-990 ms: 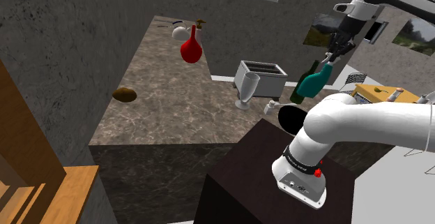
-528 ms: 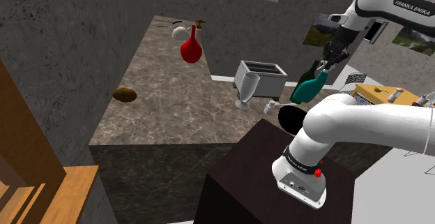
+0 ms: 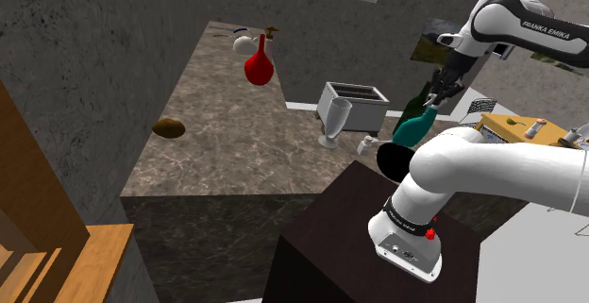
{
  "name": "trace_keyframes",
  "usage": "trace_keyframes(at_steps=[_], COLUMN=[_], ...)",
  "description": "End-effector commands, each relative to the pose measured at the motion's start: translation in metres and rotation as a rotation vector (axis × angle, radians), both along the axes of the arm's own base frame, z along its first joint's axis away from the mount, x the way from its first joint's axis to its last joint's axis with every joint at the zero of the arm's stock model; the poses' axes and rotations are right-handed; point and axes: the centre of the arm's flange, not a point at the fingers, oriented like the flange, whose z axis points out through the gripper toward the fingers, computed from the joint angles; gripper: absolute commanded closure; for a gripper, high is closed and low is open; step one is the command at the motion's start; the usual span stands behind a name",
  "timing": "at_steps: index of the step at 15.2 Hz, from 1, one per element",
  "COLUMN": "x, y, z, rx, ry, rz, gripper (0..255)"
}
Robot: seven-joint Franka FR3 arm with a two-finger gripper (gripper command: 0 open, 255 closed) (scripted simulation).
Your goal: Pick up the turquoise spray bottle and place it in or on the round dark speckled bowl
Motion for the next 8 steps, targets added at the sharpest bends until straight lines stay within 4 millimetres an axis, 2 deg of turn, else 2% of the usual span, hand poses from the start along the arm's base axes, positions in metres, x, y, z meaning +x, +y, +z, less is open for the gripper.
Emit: trace_keyframes(at_steps=[1, 8], x=[0.001, 0.001], y=[0.000, 0.000], z=[-0.011, -0.044], rx=[0.000, 0.000], ry=[0.000, 0.000], rz=[0.000, 0.000], gripper=[255, 255])
